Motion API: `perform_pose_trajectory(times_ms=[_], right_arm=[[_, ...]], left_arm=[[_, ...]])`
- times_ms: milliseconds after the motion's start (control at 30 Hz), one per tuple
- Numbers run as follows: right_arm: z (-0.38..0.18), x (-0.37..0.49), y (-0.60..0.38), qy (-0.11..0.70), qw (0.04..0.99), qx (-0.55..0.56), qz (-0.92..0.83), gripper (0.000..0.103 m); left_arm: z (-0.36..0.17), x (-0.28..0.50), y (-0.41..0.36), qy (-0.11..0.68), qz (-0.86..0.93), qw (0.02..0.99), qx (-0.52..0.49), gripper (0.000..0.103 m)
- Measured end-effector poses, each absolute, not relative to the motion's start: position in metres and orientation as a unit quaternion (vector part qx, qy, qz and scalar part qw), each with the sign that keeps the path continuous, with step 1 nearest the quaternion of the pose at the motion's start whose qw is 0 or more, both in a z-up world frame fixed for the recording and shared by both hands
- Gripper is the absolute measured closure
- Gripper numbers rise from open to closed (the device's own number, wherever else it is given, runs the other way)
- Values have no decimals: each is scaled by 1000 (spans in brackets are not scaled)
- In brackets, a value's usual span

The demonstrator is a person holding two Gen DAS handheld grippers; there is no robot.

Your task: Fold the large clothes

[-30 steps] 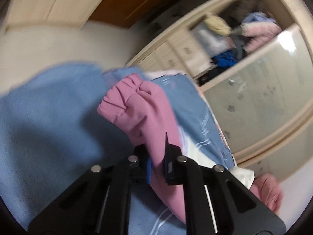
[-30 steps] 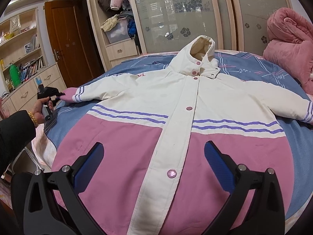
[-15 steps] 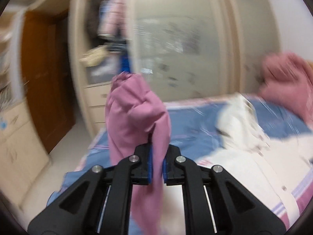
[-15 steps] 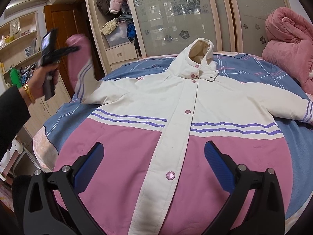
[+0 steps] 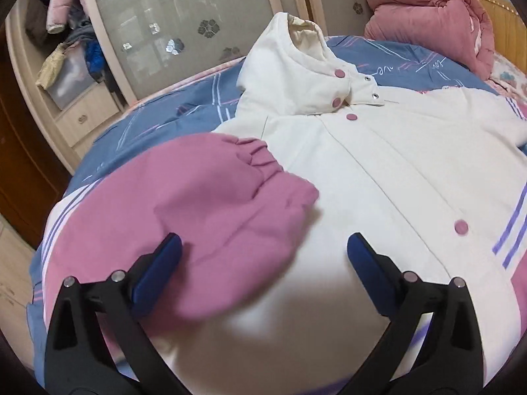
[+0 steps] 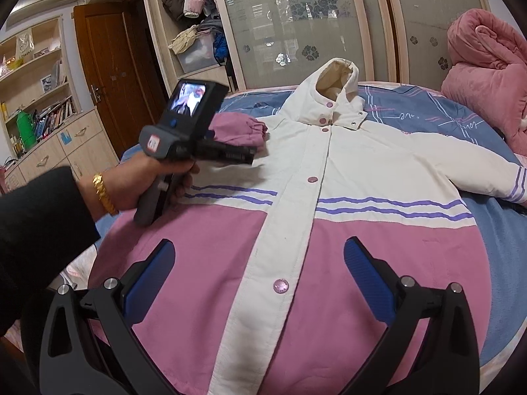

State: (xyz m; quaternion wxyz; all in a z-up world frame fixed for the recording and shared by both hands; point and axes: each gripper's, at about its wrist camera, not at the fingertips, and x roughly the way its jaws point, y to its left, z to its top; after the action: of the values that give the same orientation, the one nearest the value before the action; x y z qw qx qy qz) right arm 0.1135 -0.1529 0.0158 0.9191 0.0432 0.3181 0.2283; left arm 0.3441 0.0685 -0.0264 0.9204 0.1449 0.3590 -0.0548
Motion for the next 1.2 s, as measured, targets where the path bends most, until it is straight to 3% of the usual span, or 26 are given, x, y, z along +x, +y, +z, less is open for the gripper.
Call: perform_pose_trajectory(times_ms=[133,300,500,633,1200], right_arm=[[18,111,-162,312,922,50,224,1],[23,110,-184,292,934,65,193,1],[22,115,-207,287,943,75,148,1],[18,113,-212,283,949,59,122,1],[8,119,-205,302,943,50,128,1]], left_arm=[[10,281,75,282,-53,955,82,2],[49,185,95,245,-17,969,-26,2],[27,104,81,255,-19,966,-39,2],[2,101,61,308,-34,951,-5,2],[8,103,62,288,-21,957,-23,2]])
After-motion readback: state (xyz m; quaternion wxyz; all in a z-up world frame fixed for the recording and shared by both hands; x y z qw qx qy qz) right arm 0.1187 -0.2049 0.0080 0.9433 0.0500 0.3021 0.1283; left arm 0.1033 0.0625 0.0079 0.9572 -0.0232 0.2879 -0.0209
